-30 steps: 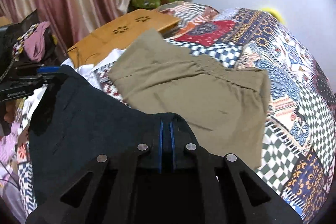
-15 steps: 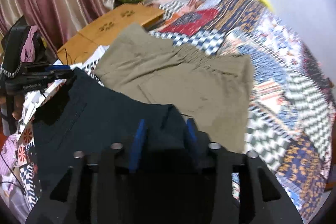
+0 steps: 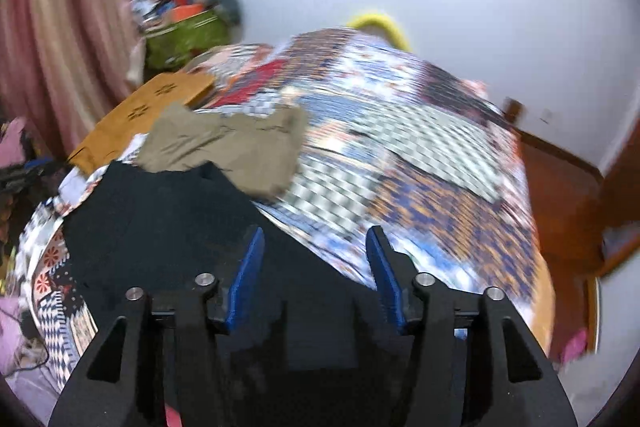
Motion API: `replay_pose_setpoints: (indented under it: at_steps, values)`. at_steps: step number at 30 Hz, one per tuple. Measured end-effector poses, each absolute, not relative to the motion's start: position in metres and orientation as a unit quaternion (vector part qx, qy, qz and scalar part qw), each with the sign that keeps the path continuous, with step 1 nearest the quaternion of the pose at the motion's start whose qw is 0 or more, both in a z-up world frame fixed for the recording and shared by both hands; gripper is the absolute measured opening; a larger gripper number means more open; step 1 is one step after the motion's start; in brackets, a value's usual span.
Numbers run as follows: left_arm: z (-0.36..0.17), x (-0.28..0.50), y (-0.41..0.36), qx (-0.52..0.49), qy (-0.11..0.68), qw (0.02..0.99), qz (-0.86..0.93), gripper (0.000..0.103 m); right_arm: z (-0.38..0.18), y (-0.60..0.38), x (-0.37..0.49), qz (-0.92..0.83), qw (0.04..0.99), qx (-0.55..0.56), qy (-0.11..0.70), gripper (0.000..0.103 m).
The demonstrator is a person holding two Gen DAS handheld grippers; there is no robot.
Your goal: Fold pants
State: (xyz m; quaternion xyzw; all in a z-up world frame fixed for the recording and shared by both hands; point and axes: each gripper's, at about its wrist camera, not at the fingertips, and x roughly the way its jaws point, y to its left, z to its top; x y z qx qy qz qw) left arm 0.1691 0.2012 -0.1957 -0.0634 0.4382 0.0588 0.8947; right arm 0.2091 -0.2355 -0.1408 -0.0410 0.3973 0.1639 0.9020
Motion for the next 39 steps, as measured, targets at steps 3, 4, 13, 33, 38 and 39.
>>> replay_pose_setpoints:
  at_steps: [3, 4, 13, 33, 38, 39]
  values:
    - [-0.209, 0.159, 0.202, -0.089, 0.455, 0.884, 0.058, 0.053, -0.144, -0.274, 0.186, 0.115, 0.905, -0.022, 0.409, 0.051]
    - [-0.213, 0.156, 0.201, -0.095, 0.458, 0.882, 0.056, 0.053, -0.145, -0.285, 0.179, 0.101, 0.905, -0.019, 0.412, 0.051]
    - [-0.242, 0.15, 0.18, -0.108, 0.49, 0.865, 0.034, 0.053, -0.162, -0.366, 0.122, -0.005, 0.898, 0.028, 0.439, 0.051]
    - [-0.279, 0.169, 0.162, -0.062, 0.51, 0.854, 0.084, 0.053, -0.224, -0.435, 0.059, -0.078, 0.853, 0.146, 0.495, 0.051]
    - [-0.278, 0.169, 0.16, -0.048, 0.507, 0.856, 0.085, 0.046, -0.243, -0.436, 0.065, -0.062, 0.846, 0.173, 0.5, 0.051]
    - [-0.277, 0.169, 0.16, -0.048, 0.507, 0.856, 0.085, 0.045, -0.246, -0.435, 0.067, -0.061, 0.846, 0.173, 0.5, 0.051]
